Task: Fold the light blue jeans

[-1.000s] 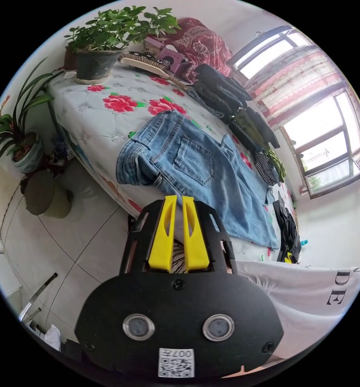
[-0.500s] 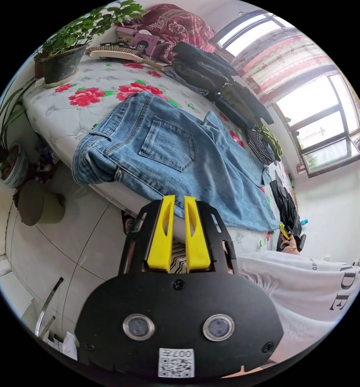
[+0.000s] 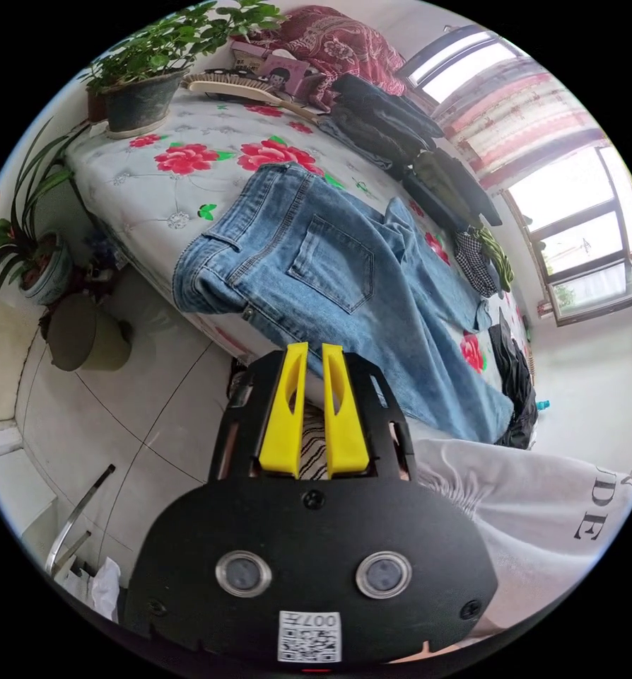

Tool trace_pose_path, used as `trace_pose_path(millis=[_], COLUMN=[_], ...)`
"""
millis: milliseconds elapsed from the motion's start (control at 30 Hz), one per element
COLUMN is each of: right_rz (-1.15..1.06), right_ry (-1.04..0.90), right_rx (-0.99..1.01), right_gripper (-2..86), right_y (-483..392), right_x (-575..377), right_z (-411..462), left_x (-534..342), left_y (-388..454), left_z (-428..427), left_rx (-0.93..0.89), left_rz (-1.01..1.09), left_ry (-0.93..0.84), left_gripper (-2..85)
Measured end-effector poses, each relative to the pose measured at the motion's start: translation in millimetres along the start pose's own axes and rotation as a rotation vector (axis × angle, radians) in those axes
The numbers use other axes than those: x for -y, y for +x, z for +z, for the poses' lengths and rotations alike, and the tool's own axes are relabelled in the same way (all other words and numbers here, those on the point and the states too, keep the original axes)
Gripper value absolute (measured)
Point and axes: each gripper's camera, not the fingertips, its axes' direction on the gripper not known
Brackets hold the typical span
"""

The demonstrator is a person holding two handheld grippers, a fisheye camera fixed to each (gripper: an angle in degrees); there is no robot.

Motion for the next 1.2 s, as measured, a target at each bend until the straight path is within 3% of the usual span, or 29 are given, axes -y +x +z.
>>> trace_pose_path(millis=[100, 200, 367, 700, 1000, 1067, 1133, 1200], right_rz=[0.026, -0.162, -0.564, -0.899, -1.125, -1.195, -1.239, -1.266], right_ry=[0.060, 0.106, -0.068, -0.236, -0.255, -0.282, -0.314, -0.334], right_rx=[-0.027, -0.040, 0.032, 0.128, 0.195, 0.197, 0.157, 0.111], right_gripper=[4.3, 5.7, 6.8, 6.4, 7.3, 7.7, 8.1, 8.6], right_y=[-4, -62, -210, -414, -606, -655, -685, -709], right_x=[-7, 2, -6, -35, -19, -27, -32, -33], right_z=[7, 16, 92, 187, 252, 280, 305, 327], left_x=[8, 24, 86, 251, 421, 443, 449, 448], left_y=[-2, -9, -36, -64, -86, -85, -76, -66], left_z=[0, 1, 1, 19, 133, 175, 178, 173], left_rx=[-0.018, -0.015, -0.020, -0.060, -0.066, -0.123, -0.067, -0.156], left_rz=[-0.005, 0.003, -0.005, 0.089, 0.132, 0.140, 0.235, 0.304], left_ry=[0.028, 0.042, 0.091, 0.122, -0.158, -0.310, -0.290, -0.264], left_gripper=[4.7, 5.0, 6.3, 8.3, 12.5, 7.8, 3.2, 1.2])
